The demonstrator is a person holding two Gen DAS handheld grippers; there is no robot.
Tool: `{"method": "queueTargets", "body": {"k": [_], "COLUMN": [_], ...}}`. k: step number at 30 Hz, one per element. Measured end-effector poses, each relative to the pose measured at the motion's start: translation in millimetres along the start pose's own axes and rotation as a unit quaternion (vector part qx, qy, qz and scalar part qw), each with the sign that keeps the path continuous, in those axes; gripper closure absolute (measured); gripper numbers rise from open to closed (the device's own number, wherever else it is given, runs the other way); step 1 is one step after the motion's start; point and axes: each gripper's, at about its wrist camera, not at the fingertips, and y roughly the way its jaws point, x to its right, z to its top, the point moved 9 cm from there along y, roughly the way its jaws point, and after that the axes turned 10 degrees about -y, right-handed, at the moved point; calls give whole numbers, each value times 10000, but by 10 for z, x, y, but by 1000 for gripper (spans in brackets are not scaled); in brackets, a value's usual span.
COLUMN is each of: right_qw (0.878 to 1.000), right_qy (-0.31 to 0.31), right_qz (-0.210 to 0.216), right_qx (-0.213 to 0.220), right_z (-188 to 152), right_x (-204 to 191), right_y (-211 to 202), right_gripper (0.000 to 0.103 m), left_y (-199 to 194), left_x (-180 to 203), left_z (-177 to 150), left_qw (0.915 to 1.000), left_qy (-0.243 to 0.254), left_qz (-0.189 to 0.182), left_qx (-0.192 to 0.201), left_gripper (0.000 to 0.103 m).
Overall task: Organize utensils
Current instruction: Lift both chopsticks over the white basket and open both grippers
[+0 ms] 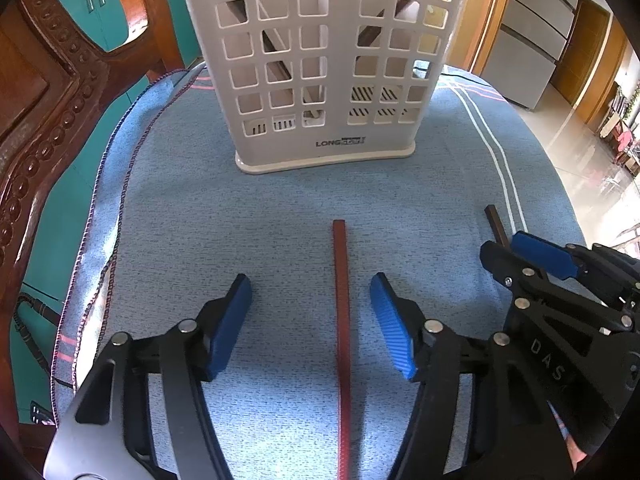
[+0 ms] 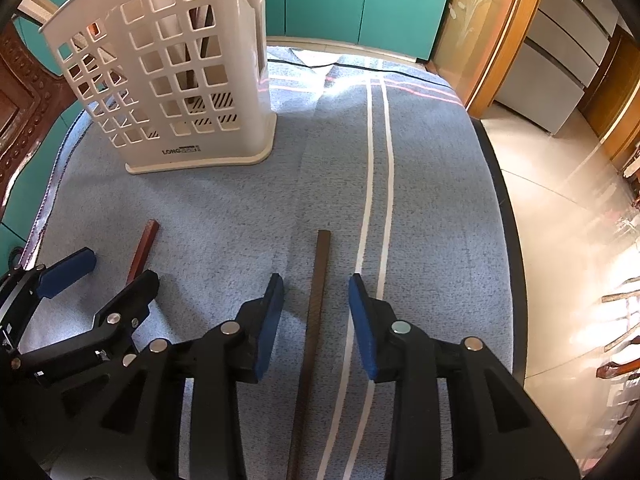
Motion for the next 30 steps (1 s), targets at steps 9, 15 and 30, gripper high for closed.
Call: {"method": "queueTargets", "body": {"k": [9, 15, 30], "right_qw": [9995, 9963, 9400], "right_qy": [134, 377, 638], "right_qz": [287, 524, 1151], "right_qx": [-4, 562, 3149], "right_z": [6, 138, 818], "right_x": [3, 125, 372], "right_y": [-33, -379, -2564], "right_gripper": [96, 96, 96], "left_y": [2, -388, -2808], "left_x": [-100, -332, -1232], "left_z": [83, 344, 1277], "left_qw": [9998, 9957, 8875], "left_qy": [-26, -410, -1736], "left_qz": [-191, -571, -1889], "left_qx": [19, 596, 3828], "left_gripper": [96, 96, 96]}}
